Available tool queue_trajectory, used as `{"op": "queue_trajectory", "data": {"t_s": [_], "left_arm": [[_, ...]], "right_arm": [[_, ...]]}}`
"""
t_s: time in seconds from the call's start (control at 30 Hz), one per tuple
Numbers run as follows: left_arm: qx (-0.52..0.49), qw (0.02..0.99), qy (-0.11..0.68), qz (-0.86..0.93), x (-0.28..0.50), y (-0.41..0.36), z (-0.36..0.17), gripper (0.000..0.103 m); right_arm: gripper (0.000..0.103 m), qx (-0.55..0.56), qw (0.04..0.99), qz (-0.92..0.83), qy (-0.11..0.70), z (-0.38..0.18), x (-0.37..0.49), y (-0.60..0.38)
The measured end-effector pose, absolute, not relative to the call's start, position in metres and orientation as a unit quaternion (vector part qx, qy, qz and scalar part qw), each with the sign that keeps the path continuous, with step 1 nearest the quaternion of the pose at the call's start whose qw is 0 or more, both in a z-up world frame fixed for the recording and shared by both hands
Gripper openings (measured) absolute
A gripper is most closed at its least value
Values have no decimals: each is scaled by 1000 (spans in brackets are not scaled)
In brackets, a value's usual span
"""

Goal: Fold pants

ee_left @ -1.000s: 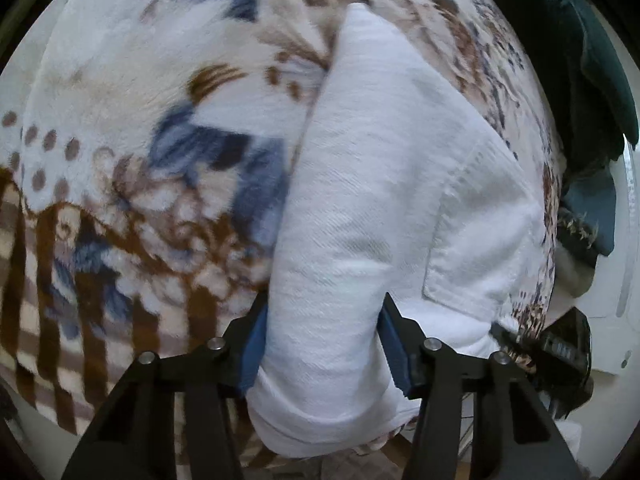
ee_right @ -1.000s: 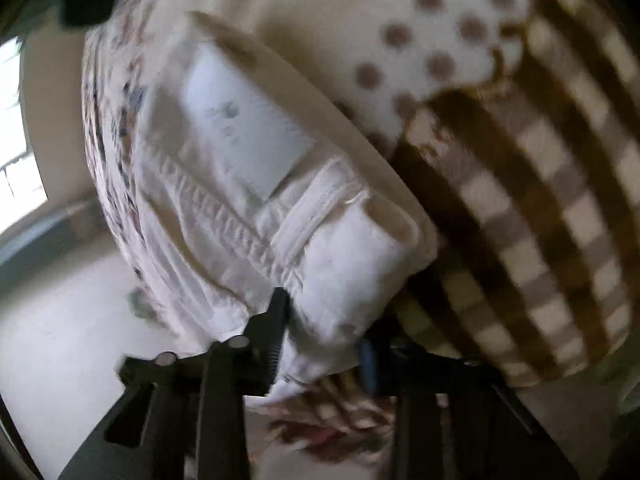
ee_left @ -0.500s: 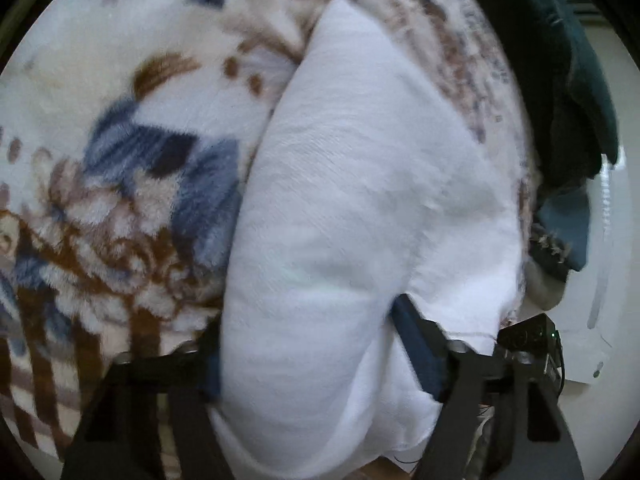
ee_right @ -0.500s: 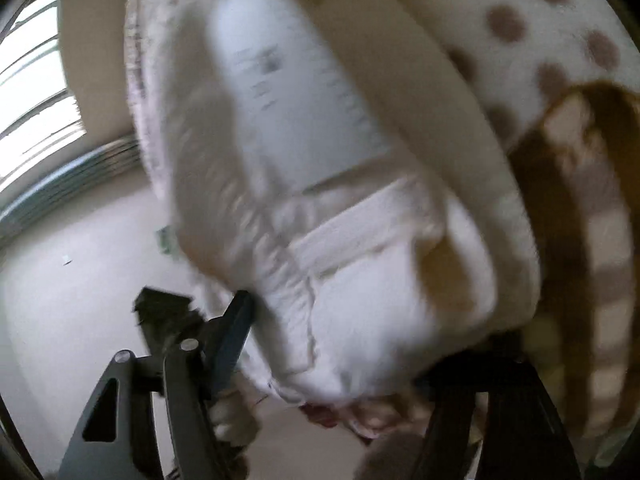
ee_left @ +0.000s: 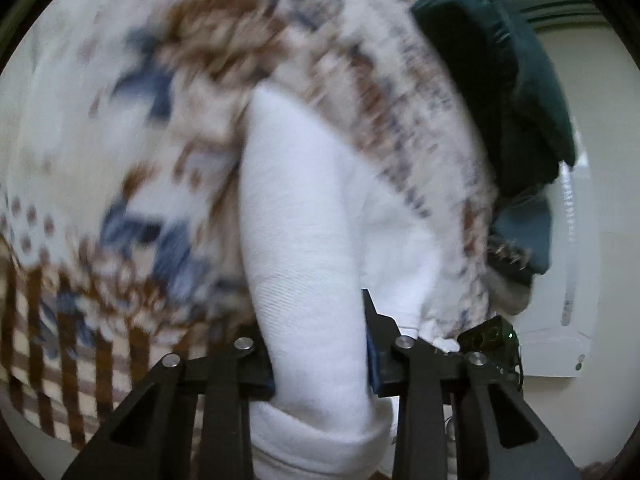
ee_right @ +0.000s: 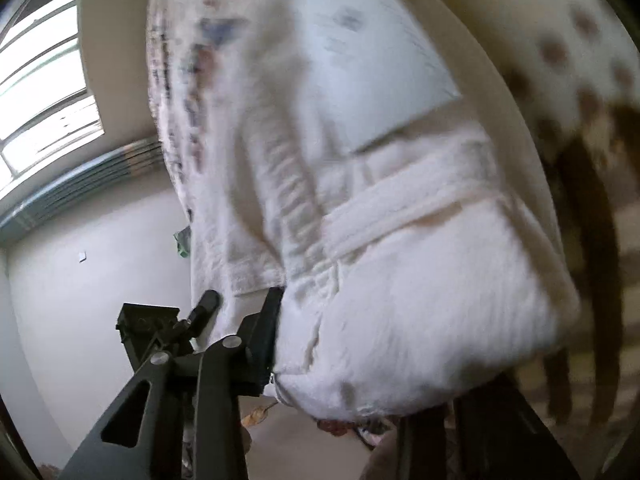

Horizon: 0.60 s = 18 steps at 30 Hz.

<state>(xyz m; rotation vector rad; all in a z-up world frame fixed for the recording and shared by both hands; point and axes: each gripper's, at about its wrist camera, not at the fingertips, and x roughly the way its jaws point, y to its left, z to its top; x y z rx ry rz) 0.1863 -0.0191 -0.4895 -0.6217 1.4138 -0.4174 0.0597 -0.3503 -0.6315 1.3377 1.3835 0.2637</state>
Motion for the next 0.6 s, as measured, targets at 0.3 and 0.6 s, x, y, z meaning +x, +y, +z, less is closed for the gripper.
{"op": "queue_trajectory", "data": {"t_s": [0.3,0.6], "left_arm": [[-292,738,561,-235,309,-28,-421,28],[-271,787,492,-255,495,-5,-385,28]], "right_arm": [[34,519,667,146,514,-519,177,-352],[33,501,721,157,452,-481,359,-355]]}}
